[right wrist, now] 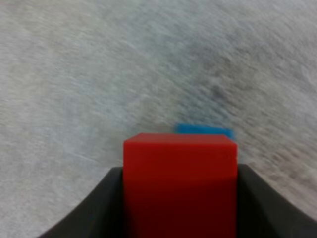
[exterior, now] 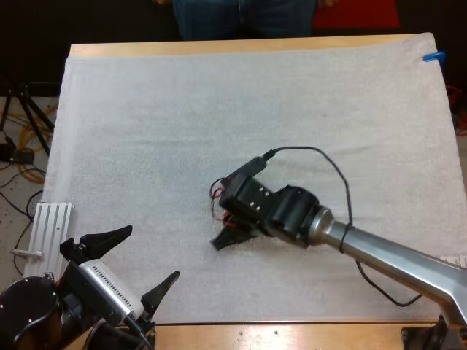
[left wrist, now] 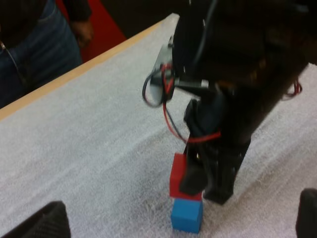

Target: Stack red cube on blue cube

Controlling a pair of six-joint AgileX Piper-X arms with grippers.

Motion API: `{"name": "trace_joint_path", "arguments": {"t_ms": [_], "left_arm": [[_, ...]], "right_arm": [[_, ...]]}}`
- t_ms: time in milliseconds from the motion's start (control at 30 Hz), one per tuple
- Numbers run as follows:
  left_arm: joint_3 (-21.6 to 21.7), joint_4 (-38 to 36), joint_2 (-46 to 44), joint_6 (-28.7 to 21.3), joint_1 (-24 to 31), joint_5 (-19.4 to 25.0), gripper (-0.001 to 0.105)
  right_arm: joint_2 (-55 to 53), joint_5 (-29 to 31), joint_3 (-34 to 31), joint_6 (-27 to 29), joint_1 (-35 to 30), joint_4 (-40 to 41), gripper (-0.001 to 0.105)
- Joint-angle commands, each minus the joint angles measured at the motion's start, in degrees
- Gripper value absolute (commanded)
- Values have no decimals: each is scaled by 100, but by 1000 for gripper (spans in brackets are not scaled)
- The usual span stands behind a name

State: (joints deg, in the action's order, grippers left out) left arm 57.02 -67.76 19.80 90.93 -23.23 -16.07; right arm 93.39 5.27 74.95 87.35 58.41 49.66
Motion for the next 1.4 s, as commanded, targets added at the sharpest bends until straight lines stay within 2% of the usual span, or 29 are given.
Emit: {"name": "trace_joint_path", "arguments": {"t_ms": [0,267,733,900,1200,1367], "left_arm": [[23,-7,4,2,-11,-43,87],[23,-7,4,2,-11,-43,87],[23,-7,4,2,-11,-43,87],[23,-7,4,2,-11,-43,87],[23,-7,4,2,-11,-43,87],[23,-7,4,2,-11,-43,87]], "right_arm": [[19,163,-9,-22,65,-116,23],[263,544,-269,-256,109,-299,23],[653,519,-379,-364,109,-604,23],[653,784,-379,-363,109,-604,23],[653,783,-379,-363,109,-604,24],[653,756,-379,-363,109,-604,45]]}}
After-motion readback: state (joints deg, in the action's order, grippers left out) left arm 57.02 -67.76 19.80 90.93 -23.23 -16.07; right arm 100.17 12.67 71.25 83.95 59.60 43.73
